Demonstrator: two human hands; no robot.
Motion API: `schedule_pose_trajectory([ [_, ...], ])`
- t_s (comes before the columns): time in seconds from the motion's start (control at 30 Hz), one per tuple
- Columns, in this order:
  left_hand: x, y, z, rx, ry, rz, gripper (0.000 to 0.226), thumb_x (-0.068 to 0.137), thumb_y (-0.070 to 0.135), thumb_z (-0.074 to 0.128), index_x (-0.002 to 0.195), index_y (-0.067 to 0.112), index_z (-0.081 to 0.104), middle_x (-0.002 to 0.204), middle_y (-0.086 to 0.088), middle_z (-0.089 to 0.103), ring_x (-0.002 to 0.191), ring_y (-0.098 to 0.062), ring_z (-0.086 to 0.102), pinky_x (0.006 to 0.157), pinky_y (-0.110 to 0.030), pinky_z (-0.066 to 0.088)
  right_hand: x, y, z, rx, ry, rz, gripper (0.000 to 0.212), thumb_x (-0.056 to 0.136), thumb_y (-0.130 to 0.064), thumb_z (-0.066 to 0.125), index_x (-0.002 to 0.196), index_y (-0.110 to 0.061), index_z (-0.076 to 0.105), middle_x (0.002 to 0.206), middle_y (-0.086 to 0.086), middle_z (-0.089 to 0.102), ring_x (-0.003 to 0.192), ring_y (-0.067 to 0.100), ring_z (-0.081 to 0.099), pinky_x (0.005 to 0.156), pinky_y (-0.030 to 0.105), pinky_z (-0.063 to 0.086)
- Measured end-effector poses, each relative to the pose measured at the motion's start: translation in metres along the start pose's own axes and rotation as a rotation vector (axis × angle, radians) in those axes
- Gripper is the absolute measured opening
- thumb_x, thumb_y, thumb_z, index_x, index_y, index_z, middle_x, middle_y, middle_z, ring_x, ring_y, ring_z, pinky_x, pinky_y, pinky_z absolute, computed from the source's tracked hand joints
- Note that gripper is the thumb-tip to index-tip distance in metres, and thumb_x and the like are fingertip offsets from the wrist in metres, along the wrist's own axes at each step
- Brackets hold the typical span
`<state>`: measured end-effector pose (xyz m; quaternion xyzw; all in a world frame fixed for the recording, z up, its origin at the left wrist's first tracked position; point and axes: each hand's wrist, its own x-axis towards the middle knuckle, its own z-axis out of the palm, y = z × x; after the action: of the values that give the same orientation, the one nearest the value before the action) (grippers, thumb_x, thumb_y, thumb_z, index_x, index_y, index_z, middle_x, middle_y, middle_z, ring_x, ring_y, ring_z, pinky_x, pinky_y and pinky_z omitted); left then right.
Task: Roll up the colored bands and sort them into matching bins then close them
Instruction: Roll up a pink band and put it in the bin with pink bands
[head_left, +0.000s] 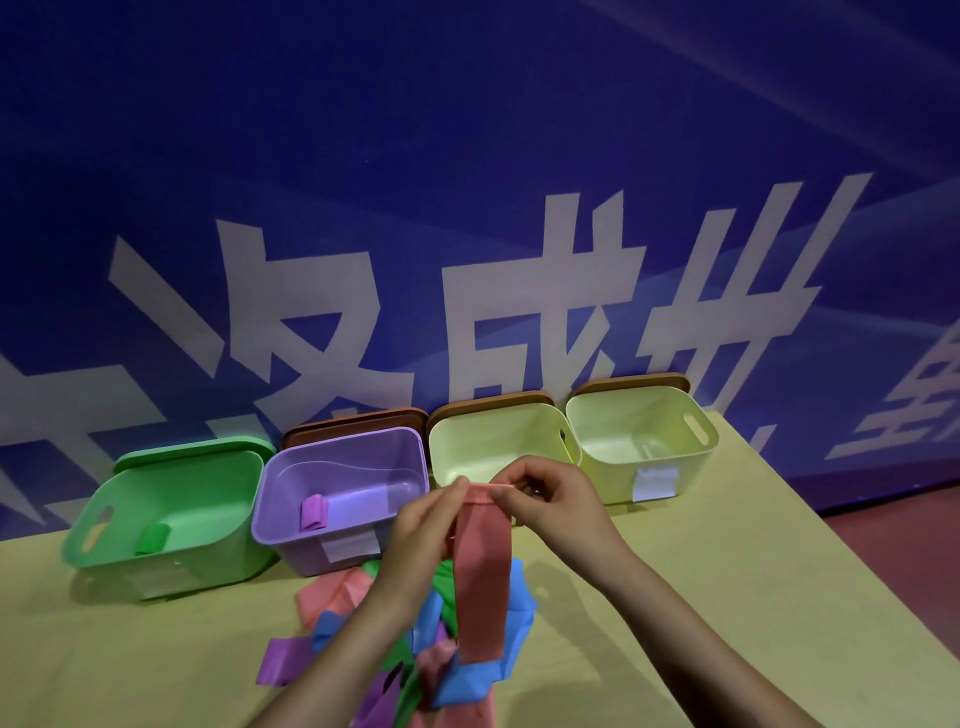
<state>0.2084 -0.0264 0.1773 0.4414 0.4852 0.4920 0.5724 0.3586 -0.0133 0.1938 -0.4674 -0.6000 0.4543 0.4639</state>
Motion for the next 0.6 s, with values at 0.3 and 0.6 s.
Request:
schedule_pose_trajectory([
  [0.3,0.008,-0.004,-0.002,-0.133,0.022,-0.102,0.022,0.093,0.014,0.053,0.095,-0.003,0.067,0.083,-0.015,0.069,0.074,-0.019,0.063,0.065,-0.026,0.05,0.003,0.014,0.002,-0.252,0.095,-0.271,0.009,0.078,-0.017,0.07,0.084,-0.02,0.076,0.071,-0.007,0.061,0.066,0.008,0.057,0.064,0.016,0.043],
  [0.6,0.008,-0.001,-0.003,-0.161,0.028,-0.109,0.025,0.096,0.017,0.05,0.085,0.004,0.069,0.081,-0.015,0.066,0.077,-0.021,0.061,0.072,-0.03,0.048,0.011,0.02,-0.014,-0.663,-0.076,-0.56,0.023,0.089,-0.028,0.058,0.099,-0.018,0.076,0.082,-0.003,0.061,0.079,0.01,0.055,0.07,0.017,0.043],
])
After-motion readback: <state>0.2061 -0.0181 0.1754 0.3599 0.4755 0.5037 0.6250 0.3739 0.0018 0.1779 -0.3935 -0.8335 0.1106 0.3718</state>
